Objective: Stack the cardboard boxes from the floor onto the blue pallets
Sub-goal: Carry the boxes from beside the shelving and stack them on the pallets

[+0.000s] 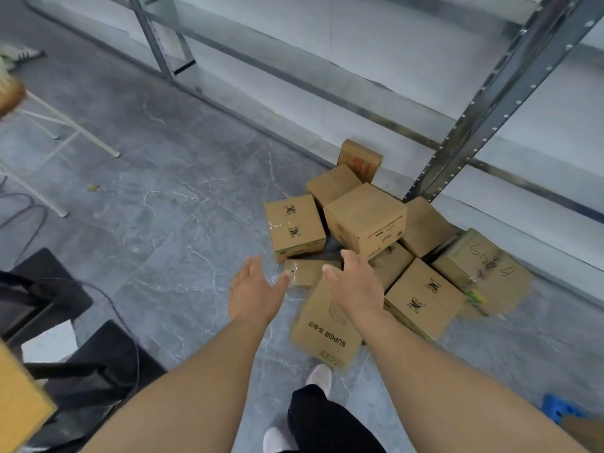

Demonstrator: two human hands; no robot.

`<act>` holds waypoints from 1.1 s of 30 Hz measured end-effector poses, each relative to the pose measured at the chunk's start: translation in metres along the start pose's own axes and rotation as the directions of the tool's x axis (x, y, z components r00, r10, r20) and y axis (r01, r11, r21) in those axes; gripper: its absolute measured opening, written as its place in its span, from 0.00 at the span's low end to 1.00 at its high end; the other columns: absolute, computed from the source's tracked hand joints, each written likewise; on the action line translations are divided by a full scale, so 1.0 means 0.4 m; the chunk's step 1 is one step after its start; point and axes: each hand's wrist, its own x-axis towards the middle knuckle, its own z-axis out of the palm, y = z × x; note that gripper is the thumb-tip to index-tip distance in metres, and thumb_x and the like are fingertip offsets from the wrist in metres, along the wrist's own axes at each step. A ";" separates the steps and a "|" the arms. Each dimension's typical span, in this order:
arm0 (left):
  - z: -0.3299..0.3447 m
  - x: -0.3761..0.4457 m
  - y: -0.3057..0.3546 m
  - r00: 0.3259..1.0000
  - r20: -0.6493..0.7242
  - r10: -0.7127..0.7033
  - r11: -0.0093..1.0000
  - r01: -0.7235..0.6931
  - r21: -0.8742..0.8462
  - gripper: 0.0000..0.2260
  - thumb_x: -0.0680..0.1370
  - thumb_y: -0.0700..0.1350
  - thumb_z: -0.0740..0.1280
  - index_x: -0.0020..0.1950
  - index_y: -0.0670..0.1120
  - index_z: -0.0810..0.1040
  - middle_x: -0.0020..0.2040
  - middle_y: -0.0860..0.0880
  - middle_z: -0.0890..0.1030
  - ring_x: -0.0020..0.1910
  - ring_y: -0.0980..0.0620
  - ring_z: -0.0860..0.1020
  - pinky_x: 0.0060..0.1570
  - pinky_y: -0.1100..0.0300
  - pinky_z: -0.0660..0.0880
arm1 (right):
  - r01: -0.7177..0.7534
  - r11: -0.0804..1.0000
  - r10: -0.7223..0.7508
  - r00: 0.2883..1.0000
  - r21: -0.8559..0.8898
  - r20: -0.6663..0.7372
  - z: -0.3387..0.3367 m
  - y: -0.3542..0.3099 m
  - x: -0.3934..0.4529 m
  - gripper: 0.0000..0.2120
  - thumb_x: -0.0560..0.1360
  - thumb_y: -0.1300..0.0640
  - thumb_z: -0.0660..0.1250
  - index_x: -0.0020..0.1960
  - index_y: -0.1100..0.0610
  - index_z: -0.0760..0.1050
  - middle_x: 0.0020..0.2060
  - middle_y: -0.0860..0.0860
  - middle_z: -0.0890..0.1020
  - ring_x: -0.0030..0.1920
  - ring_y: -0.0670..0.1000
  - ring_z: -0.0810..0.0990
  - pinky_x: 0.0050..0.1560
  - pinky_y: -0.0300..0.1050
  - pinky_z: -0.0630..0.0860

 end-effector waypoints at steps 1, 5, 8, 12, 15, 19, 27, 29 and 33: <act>0.002 0.024 0.007 1.000 0.009 -0.011 1.000 0.011 0.013 0.34 0.76 0.63 0.58 0.76 0.47 0.54 0.77 0.48 0.53 0.75 0.47 0.53 0.71 0.49 0.55 | -0.003 1.000 0.003 1.000 -0.001 0.007 0.001 -0.001 0.026 0.25 0.78 0.44 0.55 0.71 0.54 0.61 0.65 0.52 0.70 0.62 0.53 0.71 0.48 0.45 0.65; 0.012 0.140 0.034 0.999 0.029 -0.033 0.999 0.032 0.032 0.32 0.77 0.63 0.55 0.76 0.47 0.57 0.78 0.50 0.51 0.76 0.49 0.51 0.72 0.50 0.54 | -0.002 1.000 0.002 1.000 -0.014 0.029 0.012 -0.004 0.138 0.23 0.79 0.44 0.54 0.69 0.55 0.64 0.62 0.52 0.71 0.60 0.54 0.72 0.46 0.46 0.65; 0.039 0.222 0.050 0.999 0.045 -0.026 1.000 0.026 -0.008 0.32 0.77 0.62 0.56 0.76 0.46 0.56 0.77 0.48 0.56 0.75 0.48 0.53 0.71 0.51 0.54 | -0.009 0.999 0.010 0.999 -0.031 0.046 0.031 -0.003 0.220 0.22 0.79 0.44 0.53 0.67 0.55 0.65 0.60 0.53 0.72 0.58 0.54 0.73 0.46 0.47 0.66; 0.087 0.297 0.054 0.995 0.087 -0.044 0.998 0.049 -0.047 0.33 0.78 0.60 0.58 0.77 0.47 0.51 0.76 0.46 0.58 0.75 0.46 0.55 0.70 0.51 0.56 | -0.039 0.998 0.043 0.996 -0.052 0.084 0.077 -0.009 0.304 0.23 0.79 0.44 0.54 0.68 0.55 0.64 0.62 0.53 0.71 0.60 0.55 0.72 0.52 0.50 0.70; 0.120 0.378 0.043 0.991 0.124 -0.045 0.996 0.054 -0.073 0.34 0.78 0.60 0.58 0.77 0.48 0.49 0.76 0.46 0.57 0.75 0.47 0.56 0.71 0.52 0.55 | -0.063 0.997 0.068 0.993 -0.050 0.100 0.121 -0.011 0.379 0.23 0.79 0.44 0.54 0.69 0.55 0.64 0.63 0.53 0.71 0.61 0.56 0.71 0.54 0.51 0.71; 0.187 0.535 0.009 0.980 0.185 -0.072 0.992 0.090 -0.087 0.35 0.77 0.60 0.59 0.77 0.49 0.47 0.77 0.47 0.55 0.75 0.48 0.54 0.71 0.51 0.55 | -0.123 0.991 0.128 0.986 -0.047 0.107 0.215 0.013 0.514 0.25 0.78 0.43 0.55 0.71 0.54 0.62 0.64 0.52 0.70 0.62 0.54 0.72 0.53 0.49 0.71; 0.428 0.927 -0.119 0.964 0.228 -0.136 0.986 0.155 -0.067 0.35 0.77 0.58 0.60 0.77 0.46 0.48 0.77 0.45 0.56 0.75 0.45 0.56 0.70 0.50 0.57 | -0.238 0.971 0.240 0.955 -0.035 0.176 0.509 0.114 0.844 0.27 0.78 0.46 0.58 0.72 0.57 0.61 0.68 0.56 0.68 0.67 0.56 0.68 0.60 0.50 0.69; 0.502 0.997 -0.148 0.959 0.241 -0.152 0.982 0.173 -0.070 0.35 0.77 0.58 0.60 0.77 0.46 0.48 0.77 0.46 0.56 0.75 0.46 0.55 0.70 0.51 0.56 | -0.238 0.970 0.244 0.950 -0.054 0.193 0.580 0.152 0.912 0.27 0.78 0.46 0.58 0.72 0.59 0.60 0.68 0.57 0.67 0.68 0.56 0.66 0.62 0.50 0.67; 0.626 1.102 -0.205 0.949 0.256 -0.183 0.976 0.207 -0.070 0.36 0.76 0.57 0.62 0.77 0.45 0.49 0.76 0.44 0.58 0.74 0.45 0.58 0.69 0.51 0.58 | -0.244 0.963 0.263 0.938 -0.111 0.227 0.702 0.220 1.039 0.30 0.78 0.46 0.58 0.74 0.61 0.57 0.70 0.58 0.66 0.70 0.57 0.64 0.66 0.50 0.65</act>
